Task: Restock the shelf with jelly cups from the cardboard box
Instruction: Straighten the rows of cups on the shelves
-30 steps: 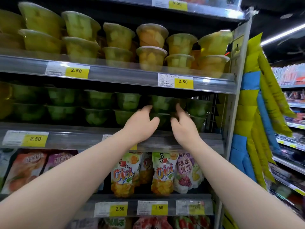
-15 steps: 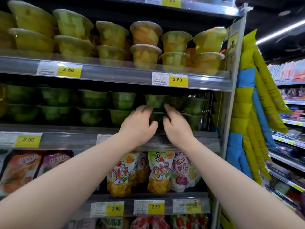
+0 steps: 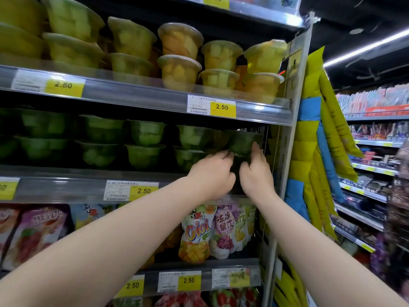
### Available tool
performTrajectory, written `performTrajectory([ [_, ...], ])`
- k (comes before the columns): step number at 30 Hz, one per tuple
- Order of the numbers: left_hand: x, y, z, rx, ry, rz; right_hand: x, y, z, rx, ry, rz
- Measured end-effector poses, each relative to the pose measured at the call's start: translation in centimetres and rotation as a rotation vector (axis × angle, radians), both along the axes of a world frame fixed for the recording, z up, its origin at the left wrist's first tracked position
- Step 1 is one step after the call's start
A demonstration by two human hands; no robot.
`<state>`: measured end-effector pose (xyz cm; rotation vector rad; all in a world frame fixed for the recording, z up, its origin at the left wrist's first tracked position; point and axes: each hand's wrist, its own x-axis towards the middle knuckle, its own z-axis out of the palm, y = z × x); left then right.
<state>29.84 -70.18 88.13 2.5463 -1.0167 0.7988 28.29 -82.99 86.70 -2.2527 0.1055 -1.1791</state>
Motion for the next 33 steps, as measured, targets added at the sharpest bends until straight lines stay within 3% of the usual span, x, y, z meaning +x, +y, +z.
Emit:
performTrajectory([
  [9, -0.1, 0.2, -0.1, -0.049, -0.027, 0.027, 0.1, -0.5, 0.0, -0.073, 0.035, 0.042],
  [14, -0.7, 1.0, -0.3, -0.064, -0.048, 0.009, -0.1, -0.5, -0.6, -0.088, -0.077, 0.046],
  [20, -2.4, 4.6, 1.0, 0.02, -0.231, -0.004, -2.0, 1.0, -0.7, -0.24, -0.244, -0.042],
  [26, -4.8, 9.1, 4.3, -0.023, -0.43, -0.128, -4.4, 4.7, 2.6, -0.239, -0.445, 0.057],
  [29, -5.9, 10.9, 6.8, -0.041, -0.546, -0.175, -5.0, 6.3, 5.4, -0.249, -0.488, 0.053],
  [33, -6.2, 12.1, 10.3, -0.054, -0.557, -0.142, -5.6, 6.9, 8.6, -0.294, -0.434, -0.046],
])
